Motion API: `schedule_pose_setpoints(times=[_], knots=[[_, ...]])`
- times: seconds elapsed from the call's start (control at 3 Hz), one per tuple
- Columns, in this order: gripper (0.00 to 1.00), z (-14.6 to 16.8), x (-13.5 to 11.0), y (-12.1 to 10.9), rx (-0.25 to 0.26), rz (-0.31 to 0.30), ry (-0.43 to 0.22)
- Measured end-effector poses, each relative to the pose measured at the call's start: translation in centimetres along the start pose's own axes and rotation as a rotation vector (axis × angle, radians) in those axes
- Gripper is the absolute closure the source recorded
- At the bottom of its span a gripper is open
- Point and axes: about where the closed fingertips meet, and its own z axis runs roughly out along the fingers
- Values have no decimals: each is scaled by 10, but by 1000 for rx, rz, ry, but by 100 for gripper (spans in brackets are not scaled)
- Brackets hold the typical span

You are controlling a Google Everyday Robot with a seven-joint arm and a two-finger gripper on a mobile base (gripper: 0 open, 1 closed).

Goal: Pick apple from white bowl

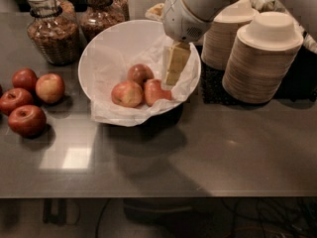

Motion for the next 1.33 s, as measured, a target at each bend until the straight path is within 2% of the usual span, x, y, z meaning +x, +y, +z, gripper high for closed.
schedule_pose_setpoints(times=[0.33, 1.0, 1.33], knots=[[0, 20, 3, 0, -71, 35, 38], [0, 25, 7, 40, -144, 203, 55], [0, 25, -6, 28, -127, 194, 54]])
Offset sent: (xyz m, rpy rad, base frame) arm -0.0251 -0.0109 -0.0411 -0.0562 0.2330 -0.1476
